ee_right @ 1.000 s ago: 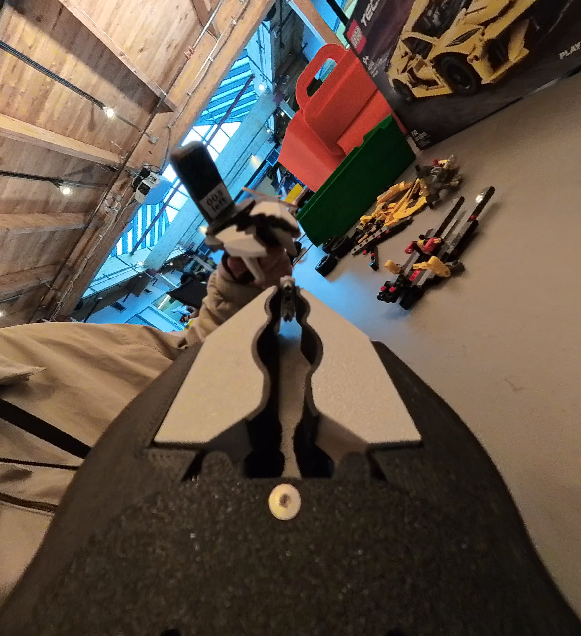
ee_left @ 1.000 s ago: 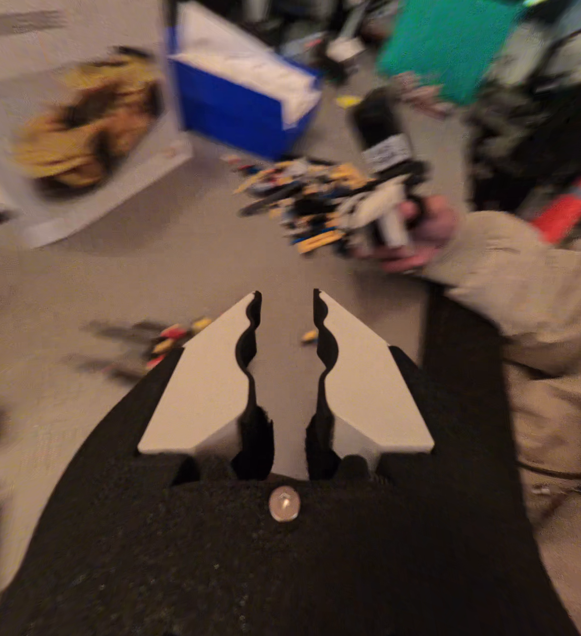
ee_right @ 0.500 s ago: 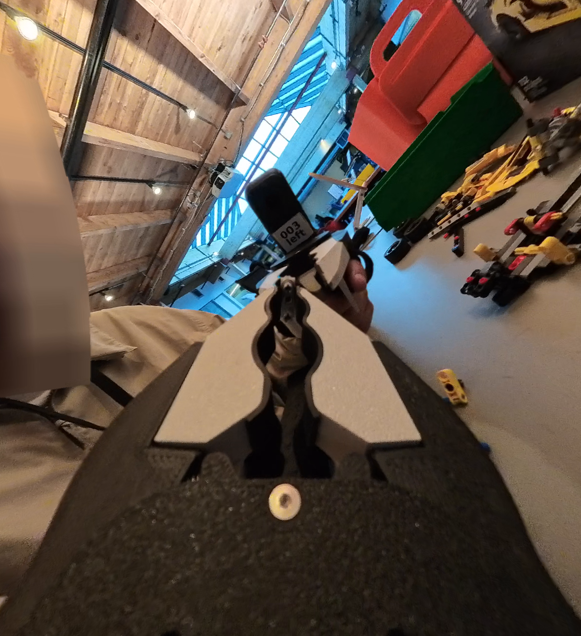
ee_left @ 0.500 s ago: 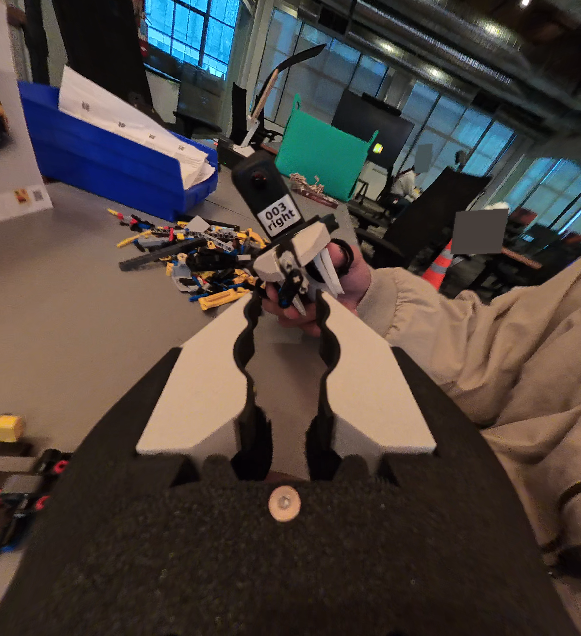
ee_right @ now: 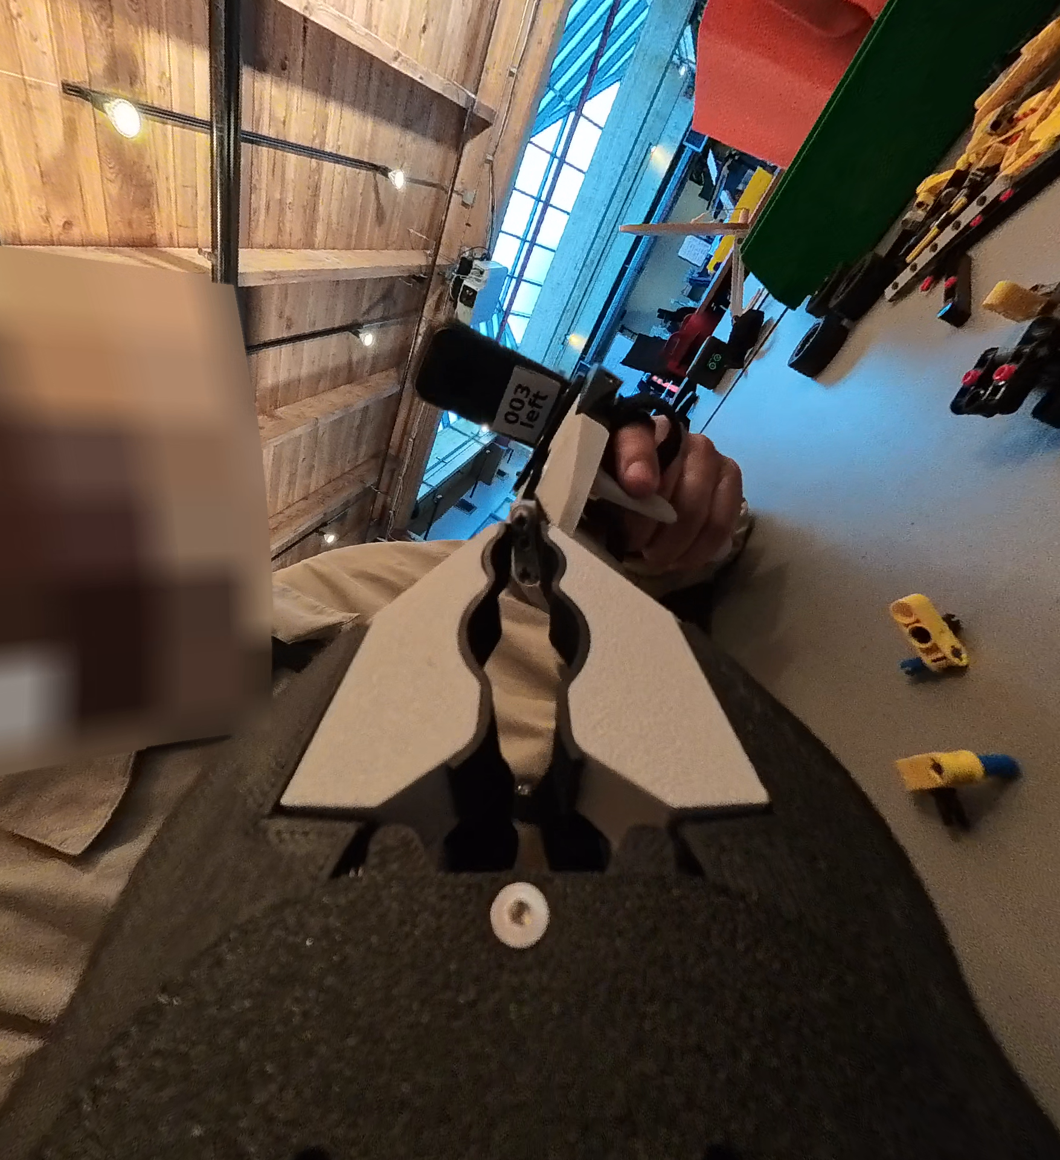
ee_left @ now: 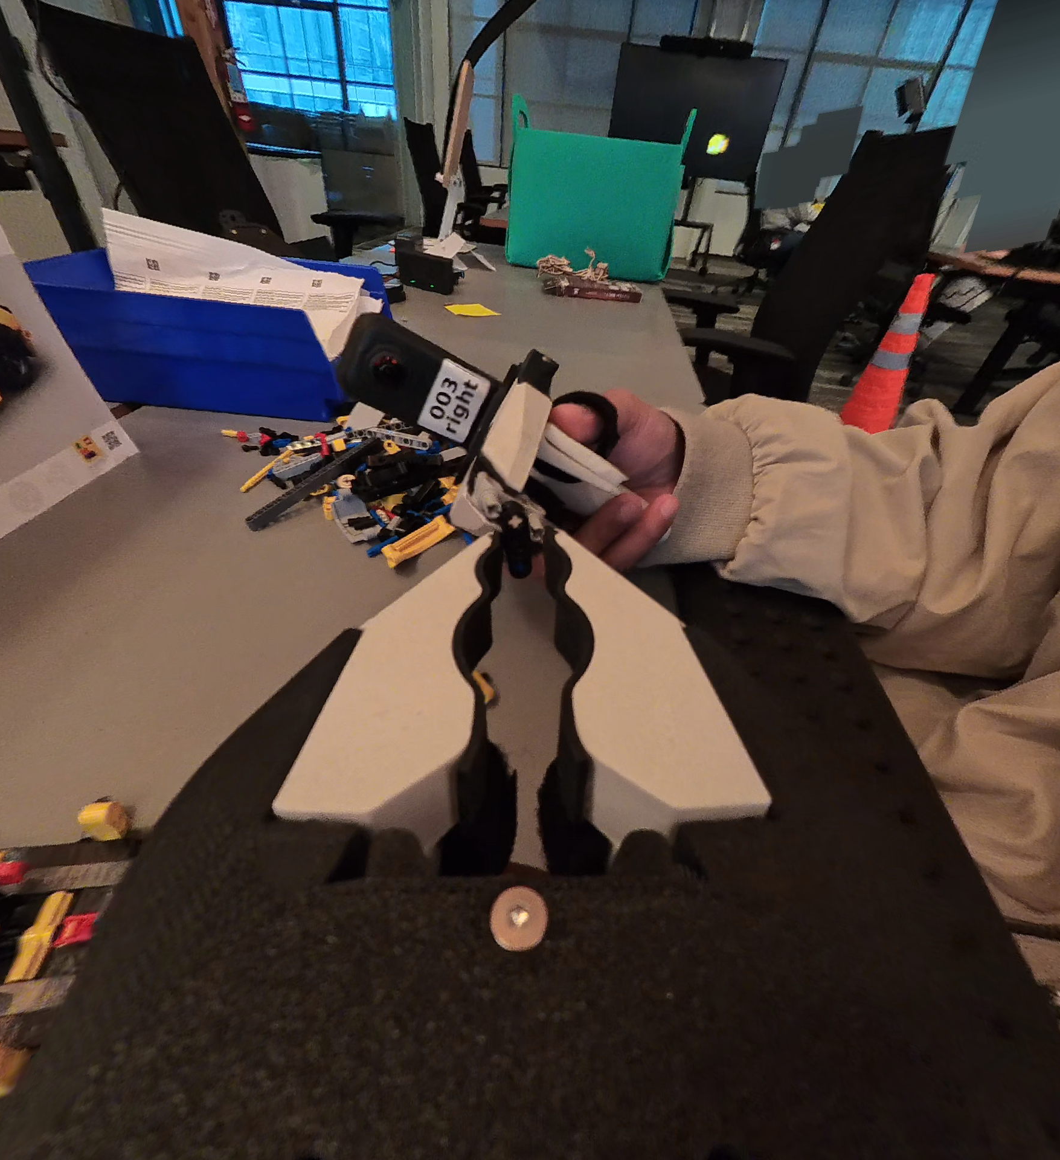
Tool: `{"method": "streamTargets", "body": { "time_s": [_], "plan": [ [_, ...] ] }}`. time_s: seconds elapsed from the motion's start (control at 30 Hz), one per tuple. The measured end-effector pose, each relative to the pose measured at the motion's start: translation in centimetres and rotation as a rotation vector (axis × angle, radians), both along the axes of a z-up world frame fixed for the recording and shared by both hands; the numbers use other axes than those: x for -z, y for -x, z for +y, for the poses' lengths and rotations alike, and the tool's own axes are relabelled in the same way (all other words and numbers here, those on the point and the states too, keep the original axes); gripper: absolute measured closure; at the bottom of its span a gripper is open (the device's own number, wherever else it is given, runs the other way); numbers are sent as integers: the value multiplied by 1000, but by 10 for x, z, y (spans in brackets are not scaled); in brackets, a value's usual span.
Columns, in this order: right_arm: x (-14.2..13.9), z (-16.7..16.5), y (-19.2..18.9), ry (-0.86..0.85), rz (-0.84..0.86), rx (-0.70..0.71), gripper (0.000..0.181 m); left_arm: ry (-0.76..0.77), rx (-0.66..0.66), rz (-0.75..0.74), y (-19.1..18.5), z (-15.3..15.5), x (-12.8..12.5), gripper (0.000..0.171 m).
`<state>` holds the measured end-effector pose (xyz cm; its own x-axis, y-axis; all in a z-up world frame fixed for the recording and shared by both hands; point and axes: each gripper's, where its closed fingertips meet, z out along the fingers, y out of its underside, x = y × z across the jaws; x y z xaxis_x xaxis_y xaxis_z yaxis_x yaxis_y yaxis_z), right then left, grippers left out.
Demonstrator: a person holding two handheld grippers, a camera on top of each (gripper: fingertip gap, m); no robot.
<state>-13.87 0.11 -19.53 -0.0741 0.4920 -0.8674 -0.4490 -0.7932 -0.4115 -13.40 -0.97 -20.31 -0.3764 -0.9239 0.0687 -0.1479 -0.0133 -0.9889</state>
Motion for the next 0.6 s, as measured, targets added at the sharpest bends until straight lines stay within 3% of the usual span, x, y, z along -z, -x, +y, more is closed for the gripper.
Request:
{"method": "streamTargets", "body": {
  "time_s": [0.17,0.3,0.6],
  "plan": [
    [3,-2,1,10,-10,-19,175,-30,-6,12,0,-3,3,159],
    [-7,-5,-9,60,130,-68,175,-94,-7,-6,3,-4,4,159],
    [-1,-8,4,69,71,-98,175,-129,-76,8,-4,4,10,160]
  ]
}}
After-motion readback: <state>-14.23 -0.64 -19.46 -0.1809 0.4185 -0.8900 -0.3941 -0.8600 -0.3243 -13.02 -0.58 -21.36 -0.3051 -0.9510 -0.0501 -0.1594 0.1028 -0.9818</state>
